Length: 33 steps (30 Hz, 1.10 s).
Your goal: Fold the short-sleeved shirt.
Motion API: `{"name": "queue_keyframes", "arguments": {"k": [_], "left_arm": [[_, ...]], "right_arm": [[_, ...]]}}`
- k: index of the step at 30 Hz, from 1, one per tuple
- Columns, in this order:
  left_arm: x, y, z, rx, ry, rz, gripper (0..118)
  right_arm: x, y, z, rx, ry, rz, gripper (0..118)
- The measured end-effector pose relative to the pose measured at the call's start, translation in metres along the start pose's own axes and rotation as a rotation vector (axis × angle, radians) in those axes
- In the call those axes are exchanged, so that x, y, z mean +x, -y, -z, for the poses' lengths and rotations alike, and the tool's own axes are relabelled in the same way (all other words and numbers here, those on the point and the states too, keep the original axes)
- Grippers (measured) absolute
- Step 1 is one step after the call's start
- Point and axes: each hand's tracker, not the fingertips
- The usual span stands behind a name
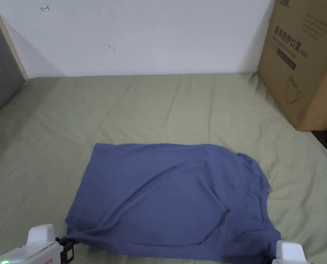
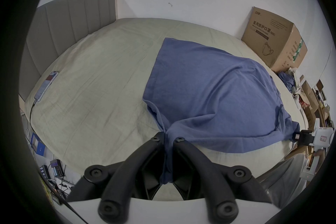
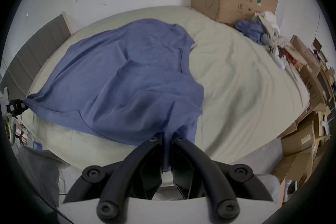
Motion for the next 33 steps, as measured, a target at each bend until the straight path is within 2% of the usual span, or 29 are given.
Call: {"name": "queue_keyframes", "arguments": {"k": [10,15,26,30,33], "left_arm": [[0.003,-0.043,0.002,0.050,0.002,-0.036,5],[0.008,-0.085,0.021,0.054,-0.001,-0.044,5],[0.020,-0.143,0.126,-0.080,-0.031,-0.001,5],[0.030,-0.147,0.160,-0.129,-0.062,0.043,5],[0.033,-0.144,0.182,-0.185,-0.090,0.063,5]], "right_arm": [[-0.006,-0.073,-0.041,0.215,0.003,-0.025,5],[-0.007,-0.119,-0.022,0.255,0.025,-0.056,5],[-0.008,-0.168,0.082,0.111,0.097,-0.093,5],[-0.020,-0.176,0.113,0.038,0.134,-0.168,6],[-0.018,-0.174,0.137,-0.014,0.133,-0.133,6]]}}
